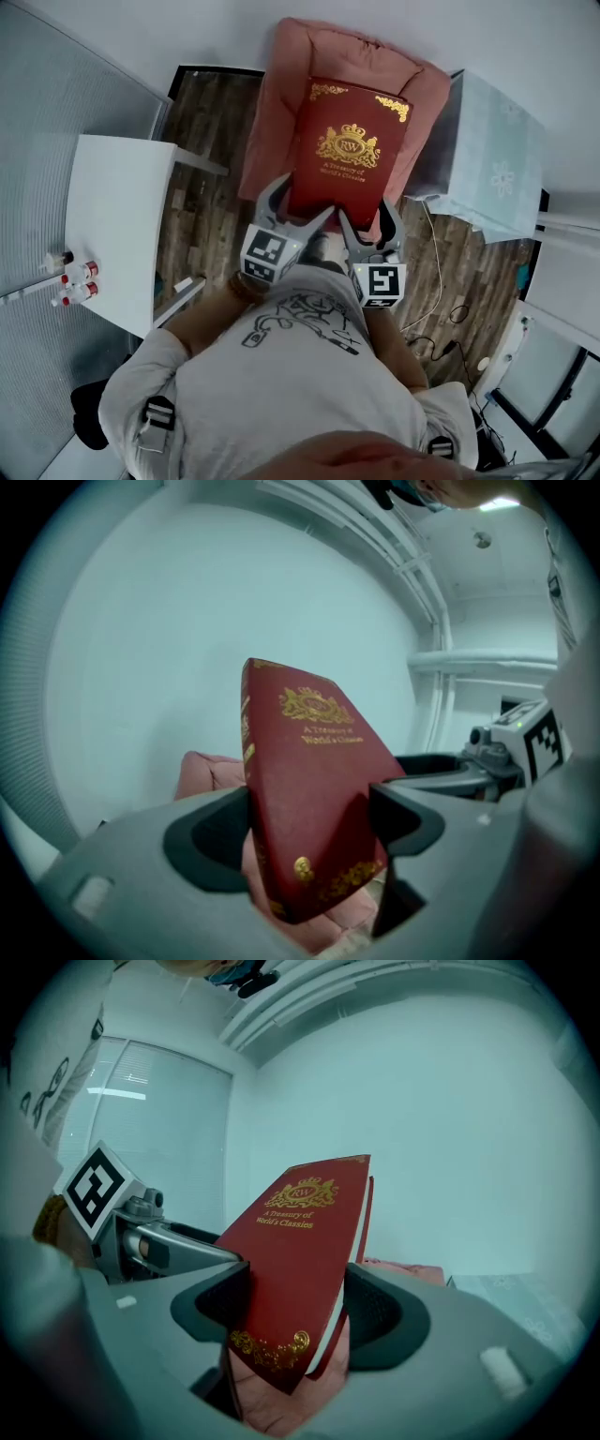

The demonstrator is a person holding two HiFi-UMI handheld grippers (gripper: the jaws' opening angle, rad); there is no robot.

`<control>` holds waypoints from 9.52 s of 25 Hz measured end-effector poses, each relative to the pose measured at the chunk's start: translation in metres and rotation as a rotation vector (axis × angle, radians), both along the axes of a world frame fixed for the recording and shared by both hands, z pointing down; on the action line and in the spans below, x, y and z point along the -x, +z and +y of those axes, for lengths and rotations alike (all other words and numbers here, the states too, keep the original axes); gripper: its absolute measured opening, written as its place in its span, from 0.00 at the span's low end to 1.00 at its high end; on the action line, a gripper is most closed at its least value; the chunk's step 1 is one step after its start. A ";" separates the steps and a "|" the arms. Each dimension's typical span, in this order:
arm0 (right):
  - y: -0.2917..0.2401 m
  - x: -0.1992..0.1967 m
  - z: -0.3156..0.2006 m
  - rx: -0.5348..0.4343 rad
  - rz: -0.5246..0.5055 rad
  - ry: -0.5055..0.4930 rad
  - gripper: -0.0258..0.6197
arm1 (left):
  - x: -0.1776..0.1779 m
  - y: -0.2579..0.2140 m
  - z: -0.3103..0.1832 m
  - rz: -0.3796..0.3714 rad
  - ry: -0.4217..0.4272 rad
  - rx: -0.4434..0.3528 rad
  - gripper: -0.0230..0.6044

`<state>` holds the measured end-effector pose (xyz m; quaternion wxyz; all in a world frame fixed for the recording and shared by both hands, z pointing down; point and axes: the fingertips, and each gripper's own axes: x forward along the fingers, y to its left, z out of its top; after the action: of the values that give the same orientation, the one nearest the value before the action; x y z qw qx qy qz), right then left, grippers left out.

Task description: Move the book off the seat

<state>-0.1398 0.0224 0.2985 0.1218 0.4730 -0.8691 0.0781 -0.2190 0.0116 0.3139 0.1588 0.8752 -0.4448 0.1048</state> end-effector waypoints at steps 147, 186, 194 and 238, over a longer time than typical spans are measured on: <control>0.039 -0.637 -0.107 0.049 -0.032 0.059 0.51 | -0.635 0.042 -0.114 0.073 0.084 0.145 0.65; 0.271 -0.644 -0.180 0.287 -0.057 0.121 0.47 | -0.636 0.273 -0.183 0.040 0.103 0.296 0.63; 0.327 -0.642 -0.203 0.331 -0.073 0.124 0.47 | -0.634 0.328 -0.206 0.049 0.109 0.329 0.63; 0.290 -0.669 -0.216 0.200 -0.004 0.057 0.36 | -0.625 0.295 -0.216 0.027 0.114 0.275 0.50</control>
<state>0.5296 -0.1939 0.5885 0.1644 0.4831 -0.8433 0.1688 0.4061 -0.2042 0.6088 0.2768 0.8704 -0.3735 0.1617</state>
